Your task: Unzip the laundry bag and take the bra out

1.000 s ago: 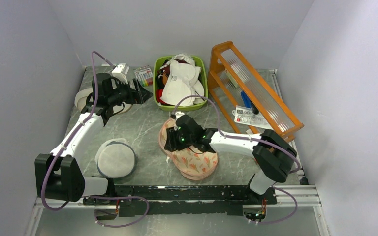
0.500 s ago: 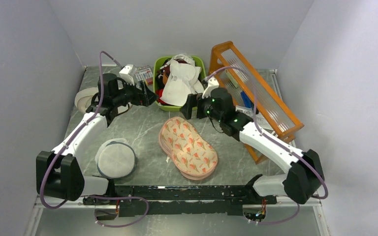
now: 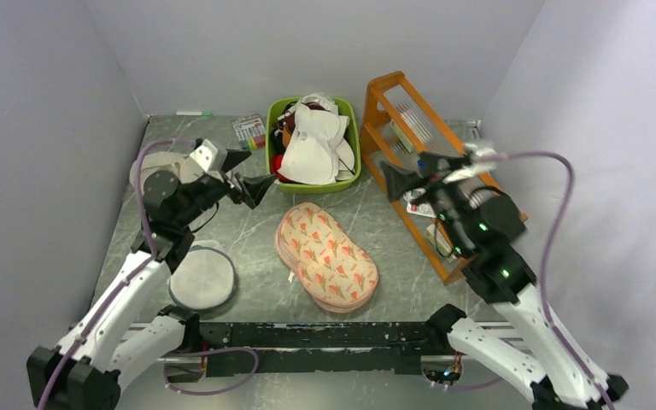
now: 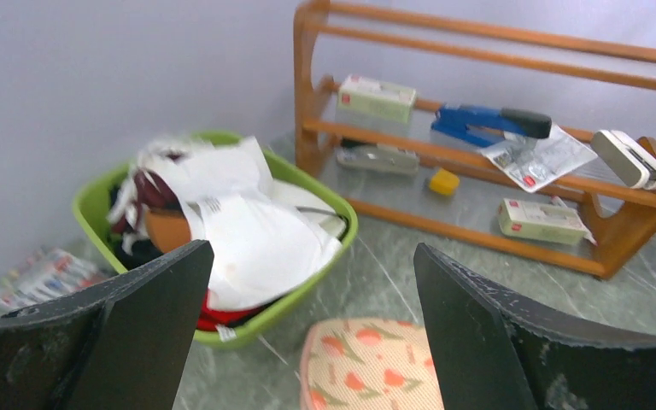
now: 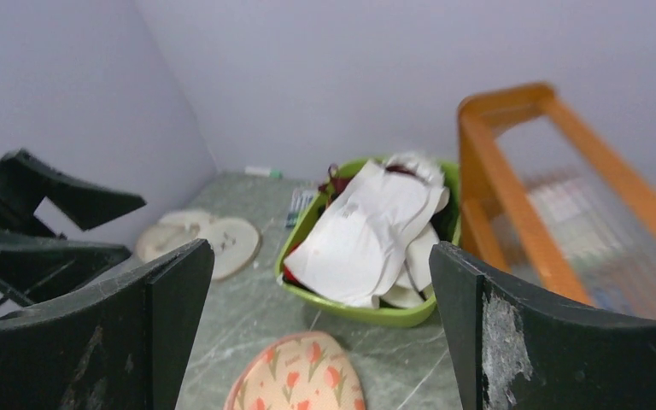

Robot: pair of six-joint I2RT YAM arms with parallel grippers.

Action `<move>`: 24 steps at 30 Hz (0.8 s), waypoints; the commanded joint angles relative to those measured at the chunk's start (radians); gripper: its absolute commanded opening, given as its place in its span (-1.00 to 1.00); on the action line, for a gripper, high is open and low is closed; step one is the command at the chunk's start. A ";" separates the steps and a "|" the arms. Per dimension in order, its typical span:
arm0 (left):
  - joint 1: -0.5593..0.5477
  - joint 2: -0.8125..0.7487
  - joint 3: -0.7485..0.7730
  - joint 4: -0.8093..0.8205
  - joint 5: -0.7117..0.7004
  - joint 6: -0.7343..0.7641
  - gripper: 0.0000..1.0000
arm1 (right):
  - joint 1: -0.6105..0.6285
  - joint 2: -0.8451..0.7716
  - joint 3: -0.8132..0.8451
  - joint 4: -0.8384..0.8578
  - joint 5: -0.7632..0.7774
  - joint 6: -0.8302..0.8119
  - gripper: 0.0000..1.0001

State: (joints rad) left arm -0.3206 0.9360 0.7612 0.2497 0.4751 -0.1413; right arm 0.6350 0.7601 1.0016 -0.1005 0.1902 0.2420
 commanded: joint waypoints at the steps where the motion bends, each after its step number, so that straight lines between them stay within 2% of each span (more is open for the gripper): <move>1: -0.012 -0.114 -0.076 0.203 -0.052 0.097 1.00 | -0.004 -0.158 -0.063 0.021 0.115 -0.068 1.00; 5: -0.011 -0.243 -0.143 0.282 -0.112 0.155 1.00 | -0.004 -0.232 -0.066 -0.035 0.182 -0.101 1.00; 9: -0.011 -0.313 -0.177 0.290 -0.222 0.201 0.99 | -0.004 -0.273 -0.074 -0.067 0.203 -0.108 1.00; 12: -0.011 -0.313 -0.166 0.258 -0.264 0.216 0.99 | -0.004 -0.279 -0.080 -0.075 0.224 -0.095 1.00; 16: -0.010 -0.298 -0.155 0.246 -0.249 0.210 0.96 | -0.004 -0.258 -0.053 -0.107 0.248 -0.081 1.00; 24: -0.009 -0.278 -0.133 0.211 -0.251 0.206 0.91 | -0.004 -0.241 -0.024 -0.128 0.213 -0.066 1.00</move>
State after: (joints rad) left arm -0.3294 0.6571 0.5953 0.4625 0.2531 0.0494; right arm 0.6342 0.5316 0.9554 -0.2199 0.4110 0.1658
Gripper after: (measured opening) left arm 0.959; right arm 0.996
